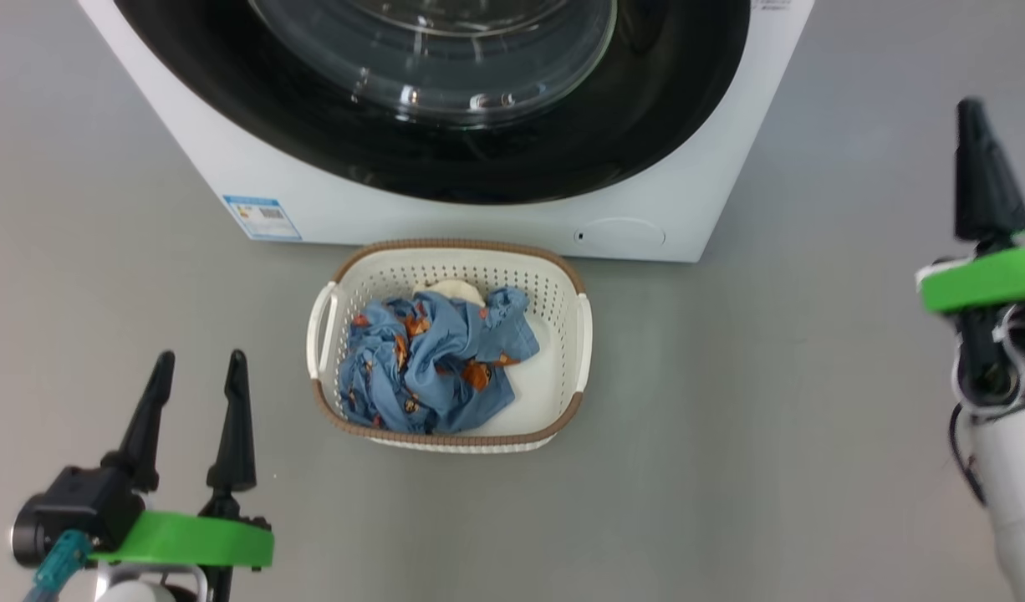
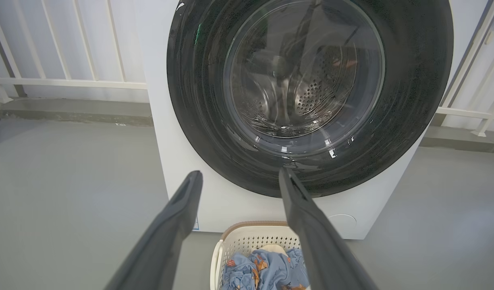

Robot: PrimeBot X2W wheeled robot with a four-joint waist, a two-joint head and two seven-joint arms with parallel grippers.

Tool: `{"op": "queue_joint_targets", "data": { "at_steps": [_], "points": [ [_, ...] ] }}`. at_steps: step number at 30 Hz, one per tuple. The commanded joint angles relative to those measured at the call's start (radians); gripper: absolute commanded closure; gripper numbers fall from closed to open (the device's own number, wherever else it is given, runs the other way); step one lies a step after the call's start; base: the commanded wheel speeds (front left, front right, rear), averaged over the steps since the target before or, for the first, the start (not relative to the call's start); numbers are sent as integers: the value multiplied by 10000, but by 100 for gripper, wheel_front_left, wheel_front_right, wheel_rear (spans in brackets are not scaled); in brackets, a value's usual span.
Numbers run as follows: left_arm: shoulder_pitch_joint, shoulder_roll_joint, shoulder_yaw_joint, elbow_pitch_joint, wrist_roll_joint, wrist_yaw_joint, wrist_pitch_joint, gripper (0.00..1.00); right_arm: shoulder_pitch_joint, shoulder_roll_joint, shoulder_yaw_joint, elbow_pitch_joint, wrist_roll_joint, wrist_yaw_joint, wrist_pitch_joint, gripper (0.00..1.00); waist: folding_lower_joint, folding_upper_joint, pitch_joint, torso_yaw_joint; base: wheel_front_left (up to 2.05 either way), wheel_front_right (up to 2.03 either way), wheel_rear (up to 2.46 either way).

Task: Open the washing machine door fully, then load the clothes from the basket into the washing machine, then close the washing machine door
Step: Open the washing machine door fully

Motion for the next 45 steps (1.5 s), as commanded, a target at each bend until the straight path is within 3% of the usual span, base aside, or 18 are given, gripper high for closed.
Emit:
{"op": "queue_joint_targets", "data": {
  "at_steps": [1,11,18,27,45],
  "points": [
    [-468,163,335,-318,117,-33,-80,0,-377,-241,272,-152,239,-11,-46,100,0,0,292,118,0,0,0],
    [-799,168,209,-624,169,-33,-80,0,-1976,-699,381,604,3127,-11,1189,100,0,0,1068,378,0,0,0],
    [-1009,131,170,-630,88,-33,-80,0,-3642,-692,103,2004,5760,-11,3640,100,0,0,1592,592,0,0,0],
    [-1240,71,49,-602,12,-33,-80,0,-5034,-680,252,3080,6859,-11,5558,100,0,0,1978,888,0,0,0],
    [-1536,-35,-121,-568,-118,-33,-80,0,-7074,-771,442,4078,7488,-11,7038,100,0,0,2725,1344,0,0,0]
  ]
}}
